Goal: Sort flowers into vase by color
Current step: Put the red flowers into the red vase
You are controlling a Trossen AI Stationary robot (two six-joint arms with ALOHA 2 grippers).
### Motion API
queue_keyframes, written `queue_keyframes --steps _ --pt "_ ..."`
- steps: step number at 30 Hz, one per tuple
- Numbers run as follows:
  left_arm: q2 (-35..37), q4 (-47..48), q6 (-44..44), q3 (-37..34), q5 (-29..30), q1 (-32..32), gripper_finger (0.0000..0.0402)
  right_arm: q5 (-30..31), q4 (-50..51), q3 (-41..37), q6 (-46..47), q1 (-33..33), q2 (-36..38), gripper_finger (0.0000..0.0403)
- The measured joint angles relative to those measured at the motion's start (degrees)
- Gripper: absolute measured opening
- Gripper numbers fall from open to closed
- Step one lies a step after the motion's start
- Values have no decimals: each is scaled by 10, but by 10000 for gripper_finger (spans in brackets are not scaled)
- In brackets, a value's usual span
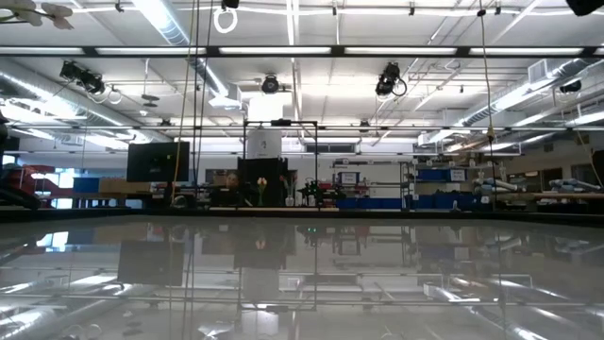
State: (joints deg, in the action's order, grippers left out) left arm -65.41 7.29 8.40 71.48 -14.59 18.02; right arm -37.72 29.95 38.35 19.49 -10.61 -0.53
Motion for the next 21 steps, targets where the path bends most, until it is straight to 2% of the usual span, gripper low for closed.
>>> queue_keyframes --steps 11,21 --pt "0 0 0 0 0 0 213 -32 -66 -52 29 0 -1 14" --pt "0 1 0 0 0 0 213 -29 -110 -54 43 0 -7 14"
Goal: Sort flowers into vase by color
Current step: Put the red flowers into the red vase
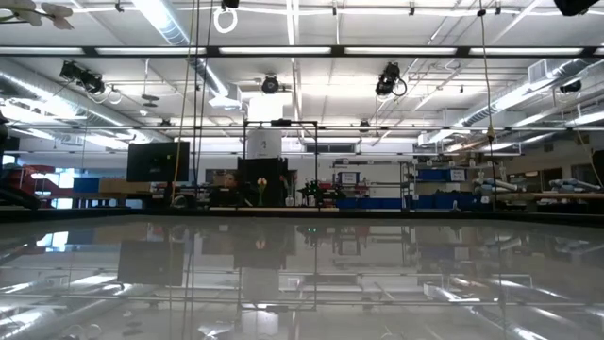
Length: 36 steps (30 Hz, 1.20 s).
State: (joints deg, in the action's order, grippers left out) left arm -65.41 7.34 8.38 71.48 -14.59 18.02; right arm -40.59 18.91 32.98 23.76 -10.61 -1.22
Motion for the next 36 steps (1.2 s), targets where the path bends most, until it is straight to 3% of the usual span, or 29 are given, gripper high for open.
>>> queue_keyframes --steps 25,30,36 --pt "0 0 0 0 0 0 213 -53 19 0 -116 14 -90 14" --pt "0 0 0 0 0 0 213 -34 44 0 -146 21 -112 14" --pt "0 0 0 0 0 0 213 40 39 -9 -165 27 -129 14"
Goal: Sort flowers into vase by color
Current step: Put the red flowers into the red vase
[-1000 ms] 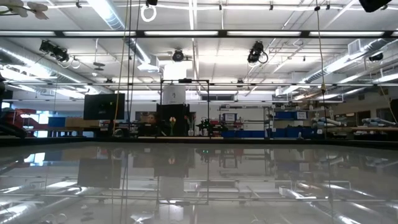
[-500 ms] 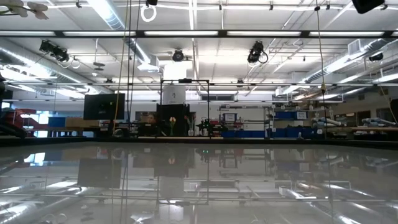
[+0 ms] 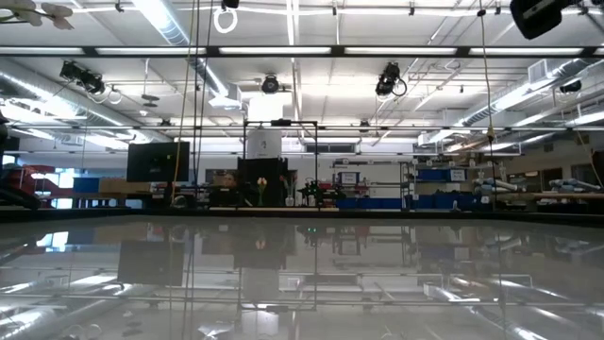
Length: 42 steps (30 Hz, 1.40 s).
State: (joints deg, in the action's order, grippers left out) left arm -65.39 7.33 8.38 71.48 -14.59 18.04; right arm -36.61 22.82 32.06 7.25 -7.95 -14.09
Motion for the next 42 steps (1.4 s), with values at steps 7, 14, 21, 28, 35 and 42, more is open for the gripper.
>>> queue_keyframes --steps 7,14,21,28,35,42 --pt "0 0 0 0 0 0 213 35 -24 -29 1 0 0 15" --pt "0 0 0 0 0 0 213 40 -40 -56 3 0 -7 16" --pt "0 0 0 0 0 0 213 40 -57 -93 3 0 -7 17" --pt "0 0 0 0 0 0 213 69 -63 -108 48 0 -9 31" --pt "0 0 0 0 0 0 213 89 -70 -111 47 0 -9 51" --pt "0 0 0 0 0 0 213 47 -81 -110 55 0 -9 74"
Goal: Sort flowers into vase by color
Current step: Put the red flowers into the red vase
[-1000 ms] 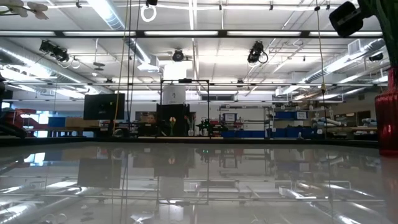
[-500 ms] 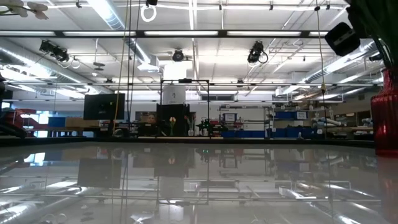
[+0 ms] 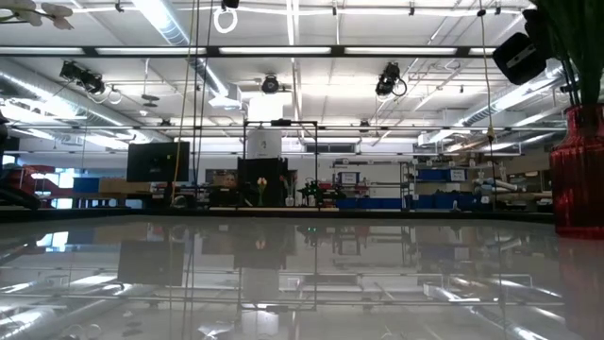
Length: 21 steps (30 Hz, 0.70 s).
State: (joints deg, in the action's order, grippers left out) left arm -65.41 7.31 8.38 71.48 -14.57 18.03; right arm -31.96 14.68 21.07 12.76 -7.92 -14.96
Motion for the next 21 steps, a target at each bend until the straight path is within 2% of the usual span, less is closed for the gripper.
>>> queue_keyframes --steps 5,12,17,21 --pt "0 0 0 0 0 0 213 -11 -2 18 -8 0 0 107" --pt "0 0 0 0 0 0 213 -7 10 47 8 0 0 175" --pt "0 0 0 0 0 0 213 -8 70 76 14 0 -1 221" --pt "0 0 0 0 0 0 213 -7 125 78 1 0 -8 243"
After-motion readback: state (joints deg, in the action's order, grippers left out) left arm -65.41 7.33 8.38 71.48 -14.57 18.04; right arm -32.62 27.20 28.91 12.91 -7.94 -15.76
